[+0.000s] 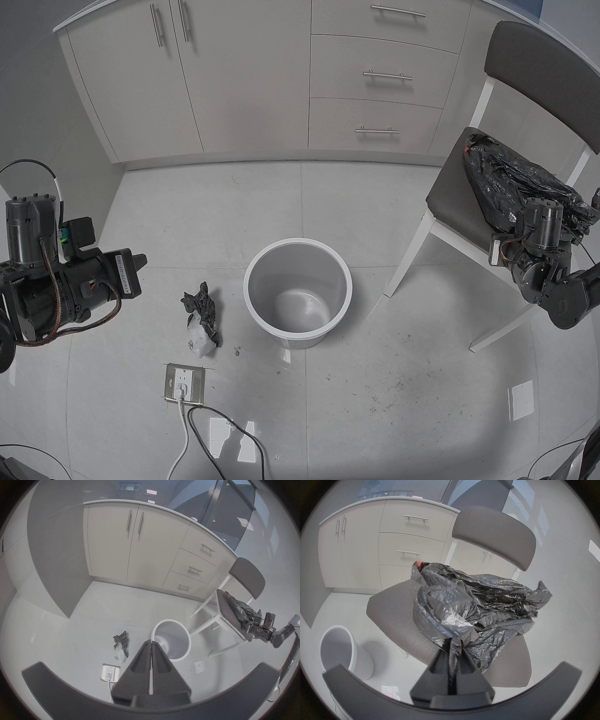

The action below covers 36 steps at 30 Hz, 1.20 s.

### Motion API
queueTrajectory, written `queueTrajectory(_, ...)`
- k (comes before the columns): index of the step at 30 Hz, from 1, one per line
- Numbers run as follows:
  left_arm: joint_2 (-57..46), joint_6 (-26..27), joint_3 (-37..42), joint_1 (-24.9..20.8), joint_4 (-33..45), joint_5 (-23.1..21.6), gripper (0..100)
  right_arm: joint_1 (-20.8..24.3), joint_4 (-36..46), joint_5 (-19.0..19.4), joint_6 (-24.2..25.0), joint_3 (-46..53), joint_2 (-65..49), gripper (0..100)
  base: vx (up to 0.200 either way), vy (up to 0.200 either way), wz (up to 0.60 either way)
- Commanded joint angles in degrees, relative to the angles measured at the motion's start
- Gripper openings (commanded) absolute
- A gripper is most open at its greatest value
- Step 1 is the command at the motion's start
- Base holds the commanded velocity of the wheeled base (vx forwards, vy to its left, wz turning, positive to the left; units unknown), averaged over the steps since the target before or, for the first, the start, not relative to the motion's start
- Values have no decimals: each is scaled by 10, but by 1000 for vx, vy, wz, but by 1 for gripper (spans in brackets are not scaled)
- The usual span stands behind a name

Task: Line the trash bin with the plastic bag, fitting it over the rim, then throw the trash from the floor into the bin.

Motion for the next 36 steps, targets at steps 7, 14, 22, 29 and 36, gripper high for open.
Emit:
queueTrajectory(7,4,-3,-3,-10,-13,-12,0,16,0,6,23,-11,1,0,0,0,0)
queueTrajectory(14,6,-83,-27,-13,-19,-108,0,43,-5,59,135,-98,1,0,0,0,0)
queueTrajectory(22,26,-188,-62,-4,-15,-253,0,100,77,174,203,-146,-32,0,0,0,0)
queueTrajectory(29,64,-292,-75,21,-20,-380,0,122,240,327,281,-209,-84,0,0,0,0)
queueTrajectory(36,109,-347,-110,48,-21,-478,0,148,337,378,330,-281,-113,0,0,0,0)
